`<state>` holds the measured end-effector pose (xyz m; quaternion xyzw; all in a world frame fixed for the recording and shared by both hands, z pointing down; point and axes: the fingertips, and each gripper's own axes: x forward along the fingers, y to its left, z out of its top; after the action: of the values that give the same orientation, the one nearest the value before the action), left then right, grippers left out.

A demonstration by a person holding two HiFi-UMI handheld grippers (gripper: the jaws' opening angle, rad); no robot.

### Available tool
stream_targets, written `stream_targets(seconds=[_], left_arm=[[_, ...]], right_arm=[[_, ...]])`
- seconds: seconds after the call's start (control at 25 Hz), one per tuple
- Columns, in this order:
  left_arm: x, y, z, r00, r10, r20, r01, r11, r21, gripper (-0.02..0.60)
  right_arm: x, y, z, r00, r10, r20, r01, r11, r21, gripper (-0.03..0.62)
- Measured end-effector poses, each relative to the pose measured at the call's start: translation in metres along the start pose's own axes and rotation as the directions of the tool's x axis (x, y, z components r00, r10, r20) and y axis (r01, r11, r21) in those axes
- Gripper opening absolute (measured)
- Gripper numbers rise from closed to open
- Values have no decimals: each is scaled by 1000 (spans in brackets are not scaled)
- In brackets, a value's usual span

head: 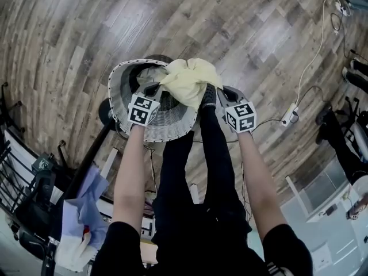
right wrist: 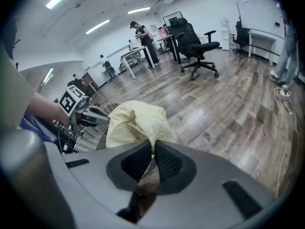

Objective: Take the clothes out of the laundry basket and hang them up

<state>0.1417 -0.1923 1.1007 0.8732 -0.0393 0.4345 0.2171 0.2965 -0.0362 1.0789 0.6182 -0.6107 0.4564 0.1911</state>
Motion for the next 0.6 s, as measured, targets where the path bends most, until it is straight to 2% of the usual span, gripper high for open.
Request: stream_targets(seconds=[0.36, 0.6], left_arm=[[-102, -22, 0, 996, 90, 1, -90, 994, -69, 23], [-168, -47, 13, 987, 148, 61, -141, 984, -106, 23]], right_arm=[[-65, 28, 46, 995, -47, 82, 47, 999, 3, 25], [-113, 49, 77, 989, -34, 145, 38, 999, -26, 25]])
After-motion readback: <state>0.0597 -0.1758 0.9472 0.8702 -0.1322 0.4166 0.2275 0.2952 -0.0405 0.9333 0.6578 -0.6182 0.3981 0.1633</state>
